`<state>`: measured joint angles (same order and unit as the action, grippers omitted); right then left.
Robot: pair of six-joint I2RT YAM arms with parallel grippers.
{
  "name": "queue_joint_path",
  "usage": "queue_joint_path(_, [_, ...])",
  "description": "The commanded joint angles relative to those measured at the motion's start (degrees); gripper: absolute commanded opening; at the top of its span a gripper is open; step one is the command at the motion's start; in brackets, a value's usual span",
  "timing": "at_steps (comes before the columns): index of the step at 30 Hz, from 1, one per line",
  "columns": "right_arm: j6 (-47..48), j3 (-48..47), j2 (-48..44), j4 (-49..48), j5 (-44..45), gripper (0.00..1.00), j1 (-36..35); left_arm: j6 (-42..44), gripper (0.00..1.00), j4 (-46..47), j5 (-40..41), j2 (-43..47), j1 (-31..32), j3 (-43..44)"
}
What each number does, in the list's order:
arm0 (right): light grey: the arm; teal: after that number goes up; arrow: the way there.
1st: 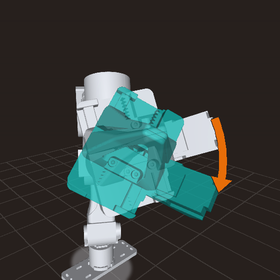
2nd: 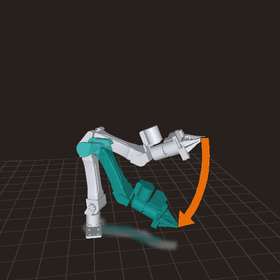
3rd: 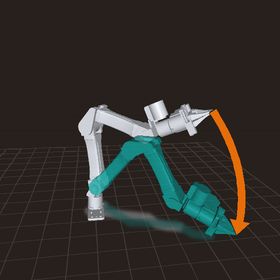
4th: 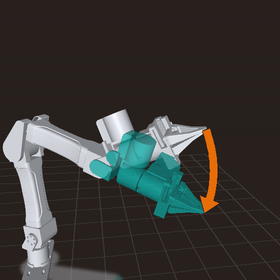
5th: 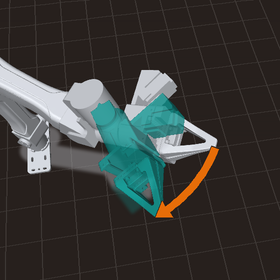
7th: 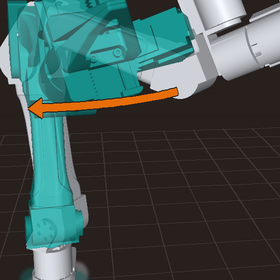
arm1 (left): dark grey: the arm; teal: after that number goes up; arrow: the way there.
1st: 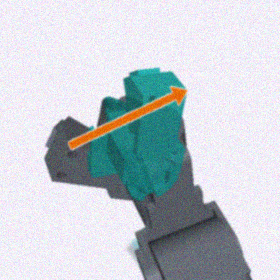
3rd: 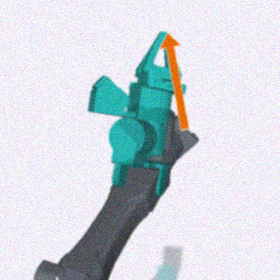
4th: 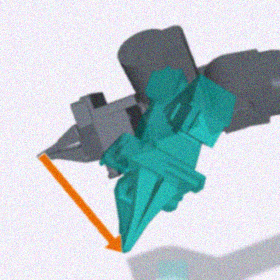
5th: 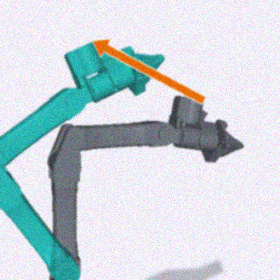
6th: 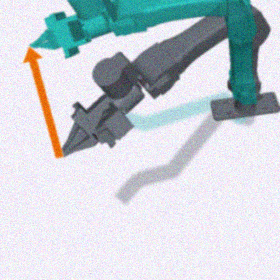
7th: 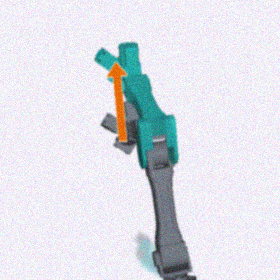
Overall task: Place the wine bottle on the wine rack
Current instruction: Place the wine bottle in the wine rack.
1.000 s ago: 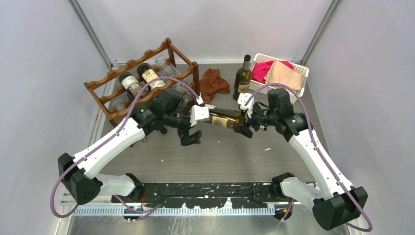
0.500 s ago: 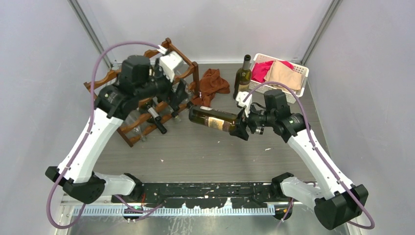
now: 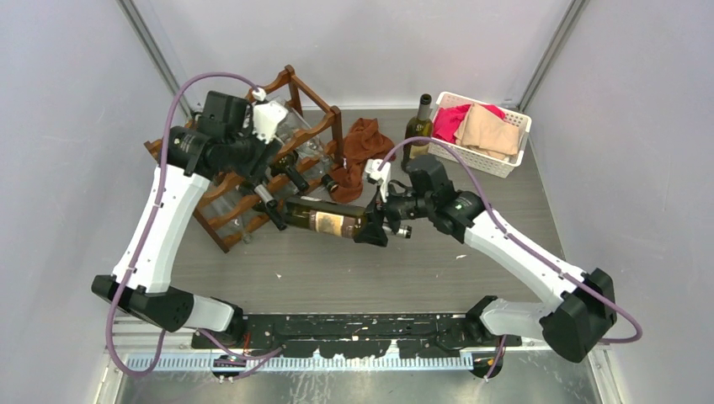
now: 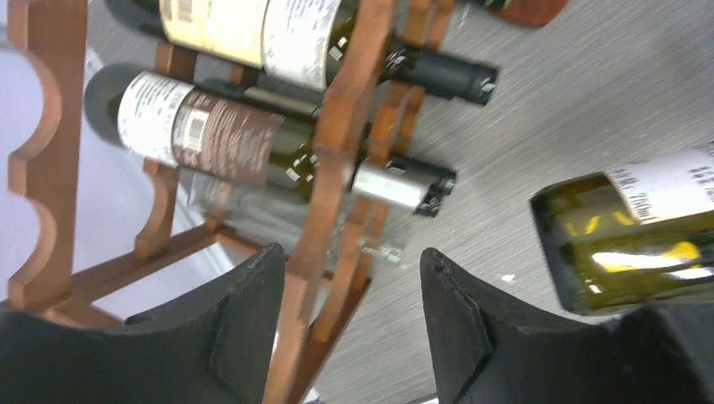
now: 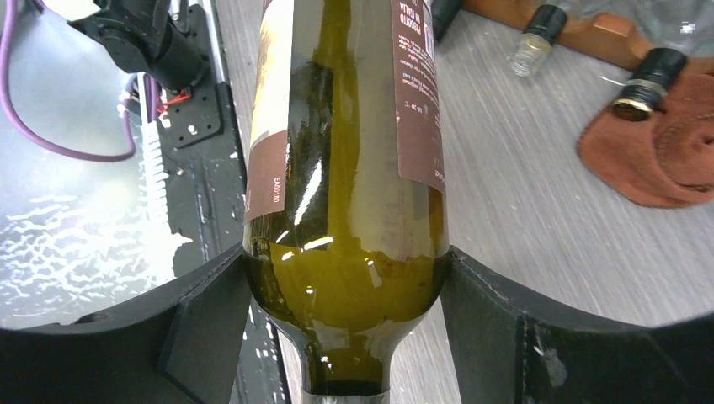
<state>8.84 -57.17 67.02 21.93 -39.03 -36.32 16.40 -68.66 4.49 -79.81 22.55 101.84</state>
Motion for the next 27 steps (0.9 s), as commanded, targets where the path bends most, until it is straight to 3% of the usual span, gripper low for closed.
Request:
queue_joint_path(1, [-6.1, -4.7, 2.0, -14.4, -2.1, 0.01, -3.1, 9.1, 0.58, -5.3, -2.5, -0.2, -6.2, 1.4])
queue_joint_path(5, [-7.9, -6.3, 5.5, -17.5, -1.3, 0.01, -5.2, 15.3, 0.56, -3.6, -6.4, 0.9, -8.6, -1.8])
queue_joint_path(17, [-13.1, -10.0, 13.0, -25.9, 0.7, 0.01, -10.0, 17.2, 0.39, -1.2, -9.0, 0.1, -13.2, -7.8])
queue_joint_path(23, [-16.3, -11.6, 16.3, -29.1, 2.0, 0.01, -12.1, 16.6, 0.09, -0.6, -10.3, 0.2, -13.2, -7.7])
queue_joint_path(27, [-18.2, -13.6, 19.3, -30.9, 4.0, 0.01, -13.9, 16.0, 0.04, -0.2, -12.6, 0.5, -13.2, -7.2])
